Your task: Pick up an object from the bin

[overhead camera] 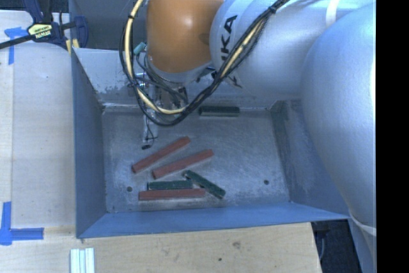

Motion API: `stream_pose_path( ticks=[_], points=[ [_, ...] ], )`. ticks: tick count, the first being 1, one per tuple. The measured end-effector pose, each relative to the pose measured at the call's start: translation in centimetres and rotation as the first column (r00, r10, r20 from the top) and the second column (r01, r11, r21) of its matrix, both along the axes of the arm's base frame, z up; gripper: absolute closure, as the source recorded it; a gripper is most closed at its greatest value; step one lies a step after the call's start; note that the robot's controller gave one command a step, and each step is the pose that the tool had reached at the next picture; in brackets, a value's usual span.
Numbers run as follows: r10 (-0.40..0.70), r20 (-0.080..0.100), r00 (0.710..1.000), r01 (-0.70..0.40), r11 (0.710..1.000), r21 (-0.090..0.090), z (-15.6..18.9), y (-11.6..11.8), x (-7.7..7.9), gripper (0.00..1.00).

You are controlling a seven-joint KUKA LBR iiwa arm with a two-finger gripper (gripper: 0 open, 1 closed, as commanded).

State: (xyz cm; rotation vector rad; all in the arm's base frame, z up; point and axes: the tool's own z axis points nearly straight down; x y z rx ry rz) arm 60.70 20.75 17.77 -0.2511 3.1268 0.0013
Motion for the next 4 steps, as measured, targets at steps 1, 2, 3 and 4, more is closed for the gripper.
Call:
stream_pose_path(
  ticks=[1, 2, 3, 4],
  points=[
    [0.052, -0.002, 0.999, -0.052, 0.999, -0.001, -1.6, -7.3, -3.2, 0.00],
    [0.183, 0.000, 0.983, -0.183, 0.983, -0.001, -2.5, -7.9, -2.9, 0.00],
    [0.057, 0.001, 0.998, -0.057, 0.998, 0.000, -7.1, -8.0, -2.3, 0.00],
    [0.158, 0.000, 0.987, -0.158, 0.987, -0.002, -10.5, -7.3, -1.9, 1.00]
  ],
)
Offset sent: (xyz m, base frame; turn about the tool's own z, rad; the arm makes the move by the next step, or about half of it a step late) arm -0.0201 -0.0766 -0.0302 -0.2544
